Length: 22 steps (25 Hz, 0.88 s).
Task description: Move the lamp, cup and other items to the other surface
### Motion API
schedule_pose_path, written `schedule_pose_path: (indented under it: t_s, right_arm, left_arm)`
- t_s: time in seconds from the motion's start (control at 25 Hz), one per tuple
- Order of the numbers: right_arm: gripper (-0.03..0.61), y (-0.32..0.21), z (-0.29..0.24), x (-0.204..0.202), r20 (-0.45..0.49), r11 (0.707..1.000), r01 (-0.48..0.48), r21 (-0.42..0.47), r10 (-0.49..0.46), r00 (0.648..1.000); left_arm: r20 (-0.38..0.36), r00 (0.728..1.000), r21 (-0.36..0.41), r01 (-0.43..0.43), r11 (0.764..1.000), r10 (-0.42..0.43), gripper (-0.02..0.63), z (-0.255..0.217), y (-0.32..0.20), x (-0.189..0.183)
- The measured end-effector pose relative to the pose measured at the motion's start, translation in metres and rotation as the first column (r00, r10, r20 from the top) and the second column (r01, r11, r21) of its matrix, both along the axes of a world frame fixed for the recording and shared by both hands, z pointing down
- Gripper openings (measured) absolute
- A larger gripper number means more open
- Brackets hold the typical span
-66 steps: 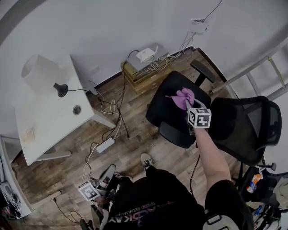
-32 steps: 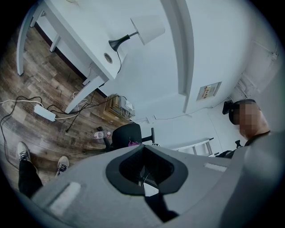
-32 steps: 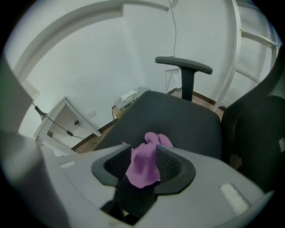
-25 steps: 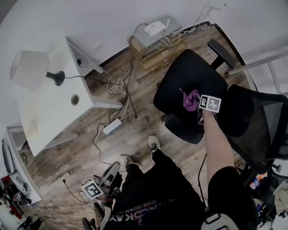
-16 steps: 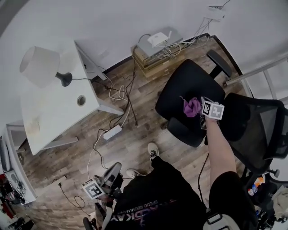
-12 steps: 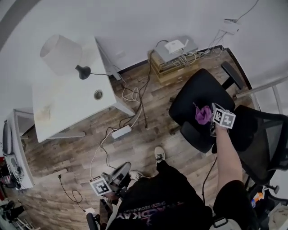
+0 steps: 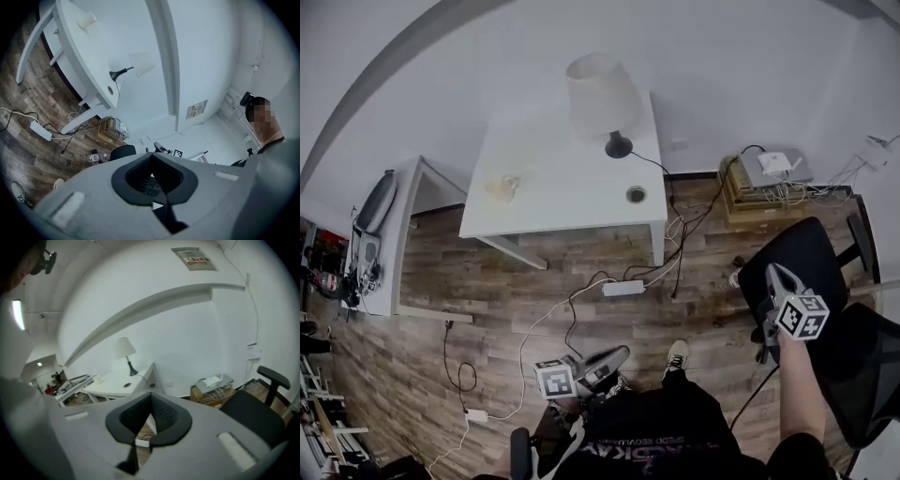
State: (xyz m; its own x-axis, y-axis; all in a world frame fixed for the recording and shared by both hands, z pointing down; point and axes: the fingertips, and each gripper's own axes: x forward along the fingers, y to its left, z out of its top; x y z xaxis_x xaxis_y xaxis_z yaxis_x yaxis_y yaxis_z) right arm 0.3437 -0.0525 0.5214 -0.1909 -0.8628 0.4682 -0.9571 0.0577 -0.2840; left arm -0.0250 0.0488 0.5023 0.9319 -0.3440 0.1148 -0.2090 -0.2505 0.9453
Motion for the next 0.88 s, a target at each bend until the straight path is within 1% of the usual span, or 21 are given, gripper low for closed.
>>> schedule_pose_path:
  t_s: [0.04,0.12,0.2,0.24,0.36,0.44,0.52,0.56,0.6,0.64,0.72,0.76,0.8,0.84,0.88]
  right_arm:
    - [0.003,0.001,-0.007,-0.034,0.014,0.997,0.074,0.009,-0.074,0.997]
    - [0.003,0.009,-0.016,-0.102,0.045,0.975,0.222,0.020,-0.223,0.974]
    - [0.003,0.026,-0.022,-0.167,0.065,0.936,0.351,0.029,-0.352,0.934]
    - [0.003,0.036,-0.024,-0.196,0.071,0.916,0.400,0.037,-0.402,0.913]
    - [0.003,0.063,-0.034,-0.262,0.106,0.865,0.498,0.057,-0.502,0.859]
    - [0.003,0.078,-0.043,-0.296,0.171,0.846,0.529,0.069,-0.533,0.829]
    - [0.003,0.095,-0.051,-0.336,0.259,0.830,0.552,0.085,-0.553,0.792]
    - [0.003,0.106,-0.054,-0.357,0.292,0.811,0.577,0.095,-0.577,0.763]
    - [0.003,0.118,-0.056,-0.378,0.312,0.780,0.617,0.103,-0.615,0.725]
    - [0.003,0.131,-0.057,-0.399,0.315,0.735,0.670,0.108,-0.664,0.678]
    - [0.003,0.155,-0.056,-0.433,0.287,0.625,0.774,0.104,-0.763,0.579]
    - [0.003,0.162,-0.055,-0.443,0.269,0.584,0.806,0.098,-0.795,0.543]
    - [0.003,0.165,-0.056,-0.449,0.259,0.561,0.823,0.096,-0.812,0.523]
    - [0.003,0.167,-0.057,-0.452,0.258,0.553,0.828,0.097,-0.817,0.515]
    - [0.003,0.167,-0.058,-0.455,0.261,0.554,0.827,0.100,-0.816,0.515]
  left_arm:
    - [-0.007,1.000,0.009,0.005,1.000,-0.005,-0.008,-0.003,0.003,-0.006]
    - [-0.018,1.000,0.027,0.010,1.000,-0.010,-0.008,-0.008,0.008,-0.017]
    - [-0.024,1.000,0.040,0.020,0.999,-0.019,-0.008,-0.011,0.013,-0.030]
    - [-0.026,0.999,0.047,0.028,0.999,-0.027,-0.008,-0.012,0.016,-0.037]
    - [-0.042,0.997,0.062,0.065,0.996,-0.063,-0.008,-0.016,0.020,-0.054]
    - [-0.053,0.995,0.075,0.094,0.993,-0.090,-0.008,-0.018,0.020,-0.063]
    - [-0.026,0.995,0.119,0.101,0.988,-0.098,-0.008,-0.020,0.021,-0.078]
    - [0.000,0.996,0.159,0.092,0.983,-0.093,-0.008,-0.020,0.023,-0.084]
    - [0.029,0.996,0.207,0.074,0.976,-0.082,-0.008,-0.021,0.026,-0.088]
    - [0.057,0.996,0.253,0.048,0.966,-0.064,-0.008,-0.022,0.030,-0.089]
    - [0.098,0.995,0.315,-0.019,0.949,-0.013,-0.008,-0.026,0.041,-0.086]
    - [0.107,0.994,0.332,-0.048,0.942,0.013,-0.008,-0.028,0.046,-0.084]
    - [0.108,0.994,0.342,-0.069,0.937,0.034,-0.008,-0.030,0.051,-0.083]
    - [0.105,0.993,0.347,-0.080,0.934,0.046,-0.008,-0.031,0.054,-0.082]
    - [0.100,0.994,0.349,-0.082,0.933,0.050,-0.008,-0.032,0.057,-0.084]
